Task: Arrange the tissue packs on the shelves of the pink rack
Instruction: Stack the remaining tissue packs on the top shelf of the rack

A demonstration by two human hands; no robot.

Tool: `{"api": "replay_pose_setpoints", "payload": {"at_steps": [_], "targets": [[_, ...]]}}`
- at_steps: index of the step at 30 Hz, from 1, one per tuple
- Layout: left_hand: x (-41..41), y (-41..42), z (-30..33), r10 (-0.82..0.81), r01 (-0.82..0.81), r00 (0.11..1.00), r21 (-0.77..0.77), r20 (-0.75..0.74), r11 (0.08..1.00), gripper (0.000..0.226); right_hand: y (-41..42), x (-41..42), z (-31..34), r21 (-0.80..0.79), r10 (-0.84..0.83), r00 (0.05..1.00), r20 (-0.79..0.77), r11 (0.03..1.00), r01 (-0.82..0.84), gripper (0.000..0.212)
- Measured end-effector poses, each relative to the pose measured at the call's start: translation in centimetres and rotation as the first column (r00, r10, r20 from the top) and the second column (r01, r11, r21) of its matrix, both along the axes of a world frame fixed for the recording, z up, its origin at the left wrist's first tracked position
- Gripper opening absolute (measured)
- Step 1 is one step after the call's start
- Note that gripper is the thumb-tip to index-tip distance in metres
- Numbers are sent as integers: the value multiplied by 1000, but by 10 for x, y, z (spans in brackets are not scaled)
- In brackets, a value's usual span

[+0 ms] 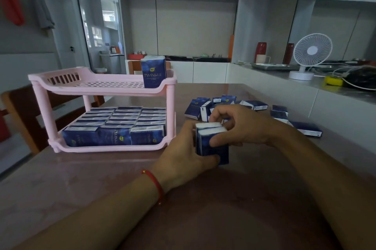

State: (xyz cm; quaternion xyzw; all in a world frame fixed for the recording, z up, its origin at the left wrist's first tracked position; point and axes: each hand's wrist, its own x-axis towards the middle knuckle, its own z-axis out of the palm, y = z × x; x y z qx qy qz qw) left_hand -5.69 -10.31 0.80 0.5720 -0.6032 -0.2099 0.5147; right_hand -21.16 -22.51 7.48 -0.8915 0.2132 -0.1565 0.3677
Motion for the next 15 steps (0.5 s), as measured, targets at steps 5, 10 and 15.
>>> {"api": "replay_pose_setpoints", "payload": {"at_steps": [5, 10, 15], "targets": [[8, 2, 1, 50, -46, 989, -33, 136, 998, 65, -3, 5, -5, -75, -5, 998, -70, 997, 0, 57], [8, 6, 6, 72, -55, 963, -70, 262, 996, 63, -8, 6, -10, -75, 34, 999, 43, 997, -31, 57], [6, 18, 16, 111, -54, 944, -188, 309, 981, 51, -13, 17, -21, 130, -140, 943, 302, 986, 105, 70]]}}
